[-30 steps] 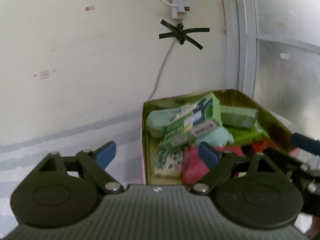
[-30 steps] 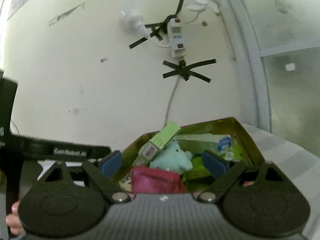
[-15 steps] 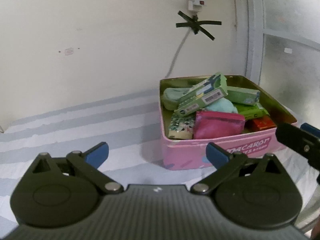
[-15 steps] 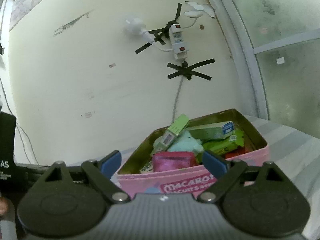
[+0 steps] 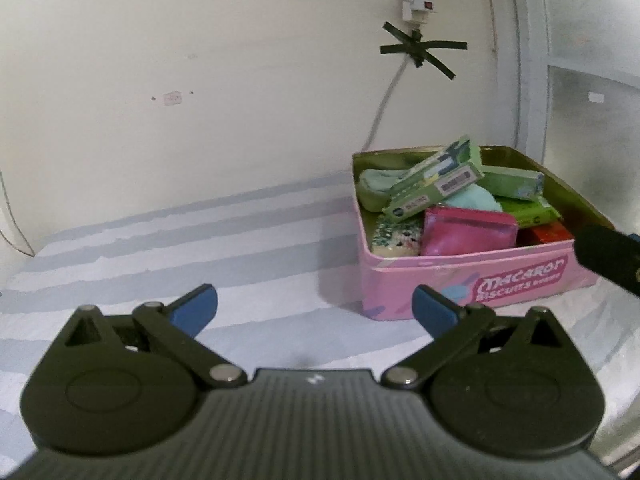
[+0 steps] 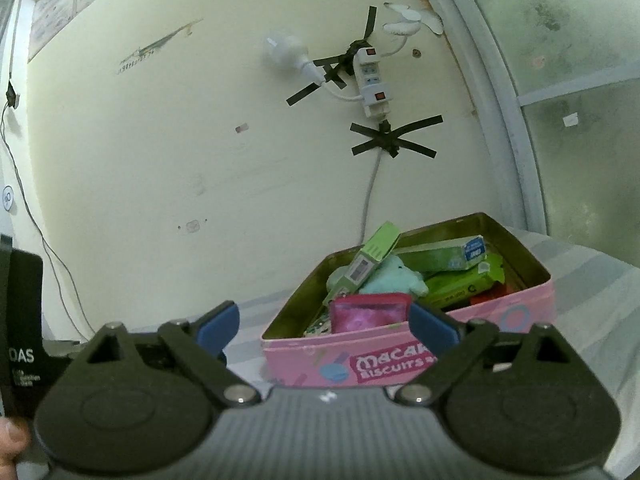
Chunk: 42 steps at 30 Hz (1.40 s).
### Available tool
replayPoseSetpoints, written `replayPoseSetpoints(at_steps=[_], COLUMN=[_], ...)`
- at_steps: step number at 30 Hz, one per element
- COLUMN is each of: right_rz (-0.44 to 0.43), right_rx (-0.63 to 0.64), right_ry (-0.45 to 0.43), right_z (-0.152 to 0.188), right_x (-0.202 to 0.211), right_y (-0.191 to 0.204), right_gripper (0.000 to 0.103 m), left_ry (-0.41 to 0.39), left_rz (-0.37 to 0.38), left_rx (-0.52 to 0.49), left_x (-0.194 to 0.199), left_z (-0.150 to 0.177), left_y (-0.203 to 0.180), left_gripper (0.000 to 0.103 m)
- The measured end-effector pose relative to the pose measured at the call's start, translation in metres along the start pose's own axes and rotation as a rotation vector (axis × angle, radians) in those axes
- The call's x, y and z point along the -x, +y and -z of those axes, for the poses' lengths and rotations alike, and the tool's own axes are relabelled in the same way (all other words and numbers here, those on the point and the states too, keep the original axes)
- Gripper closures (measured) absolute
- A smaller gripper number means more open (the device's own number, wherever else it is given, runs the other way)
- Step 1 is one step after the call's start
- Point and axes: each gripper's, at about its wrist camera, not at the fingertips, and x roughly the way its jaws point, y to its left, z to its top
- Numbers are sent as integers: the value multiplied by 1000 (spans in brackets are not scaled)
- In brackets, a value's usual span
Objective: Organize objects
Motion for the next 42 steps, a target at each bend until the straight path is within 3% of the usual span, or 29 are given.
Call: replayPoseSetpoints(at_steps=[5,10,14,18,42], right_rz=[-2,2,5,9,44], right_rx=[-16,-29,-40,-51,-125], right_ry=[10,22,24,29,43], right_z=[1,5,7,8,16], right_x=[-1,-3,-4,-5,-7], right_y=[-1,0,-1,-3,-10], right_gripper=[7,5,4,4,2], left_ry=[-42,-19,-14,9,80], left_rz=[-70,-62,-107,-84,-132], left_rx=[-35,-27,-51,-40,-82], left_x=[1,0,-3,-5,-17], left_z=[5,5,6,7,16], left_y=[0,2,-3,-4,-20], left_gripper=[0,0,0,0,0])
